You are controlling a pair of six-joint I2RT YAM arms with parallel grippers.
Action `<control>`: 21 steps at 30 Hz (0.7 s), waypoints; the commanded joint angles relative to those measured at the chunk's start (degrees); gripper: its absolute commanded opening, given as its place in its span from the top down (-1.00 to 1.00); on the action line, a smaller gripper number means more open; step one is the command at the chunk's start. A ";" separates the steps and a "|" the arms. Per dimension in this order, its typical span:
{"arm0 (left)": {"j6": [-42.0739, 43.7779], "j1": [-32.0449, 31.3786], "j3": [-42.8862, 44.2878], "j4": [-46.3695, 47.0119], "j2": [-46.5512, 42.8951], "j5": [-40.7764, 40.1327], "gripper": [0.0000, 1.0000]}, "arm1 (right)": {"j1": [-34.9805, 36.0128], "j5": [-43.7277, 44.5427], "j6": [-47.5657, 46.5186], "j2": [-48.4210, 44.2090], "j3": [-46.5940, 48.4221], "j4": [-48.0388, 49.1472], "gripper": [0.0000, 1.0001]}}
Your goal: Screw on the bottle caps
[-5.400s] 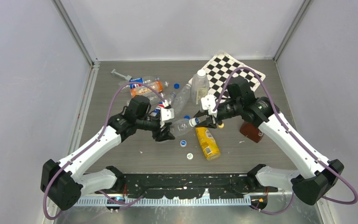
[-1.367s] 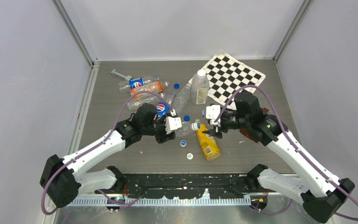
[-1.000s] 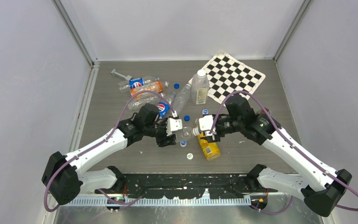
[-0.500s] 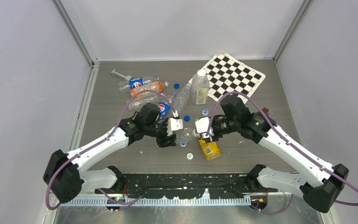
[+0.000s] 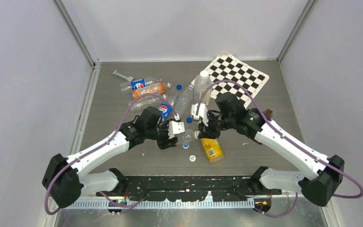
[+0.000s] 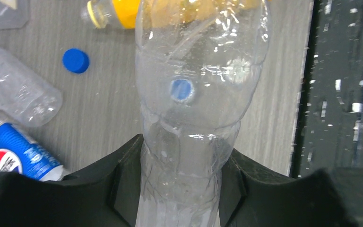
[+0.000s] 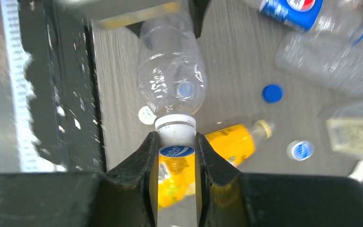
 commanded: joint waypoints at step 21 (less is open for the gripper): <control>4.46 -2.48 -4.81 14.36 -7.94 -18.04 1.00 | -8.71 9.88 41.78 4.39 7.39 -0.04 0.00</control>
